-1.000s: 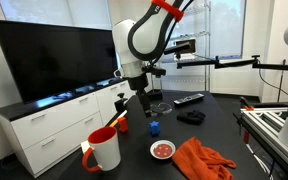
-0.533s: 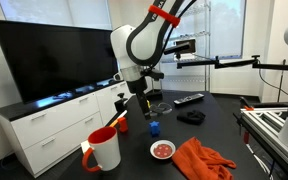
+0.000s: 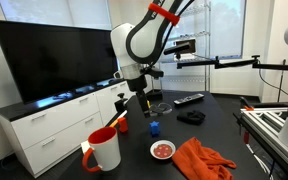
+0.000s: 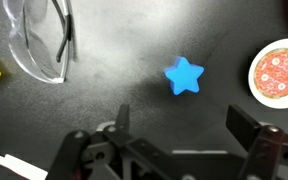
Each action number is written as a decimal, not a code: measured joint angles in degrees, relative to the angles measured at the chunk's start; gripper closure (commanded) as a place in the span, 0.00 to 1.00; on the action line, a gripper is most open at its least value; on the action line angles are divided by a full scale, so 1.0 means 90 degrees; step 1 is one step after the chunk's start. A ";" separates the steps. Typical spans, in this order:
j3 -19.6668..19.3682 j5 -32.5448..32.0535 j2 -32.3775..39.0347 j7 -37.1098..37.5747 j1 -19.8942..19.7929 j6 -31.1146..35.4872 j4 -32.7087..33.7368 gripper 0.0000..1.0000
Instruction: Put the blue block inside the mug.
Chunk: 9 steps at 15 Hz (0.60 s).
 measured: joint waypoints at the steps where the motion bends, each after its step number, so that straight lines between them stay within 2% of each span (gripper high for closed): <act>1: 0.0000 0.0000 -0.0032 0.0006 -0.0015 -0.0041 0.0008 0.00; 9: -0.0002 -0.0044 -0.0057 0.0145 -0.0022 -0.0203 0.0031 0.00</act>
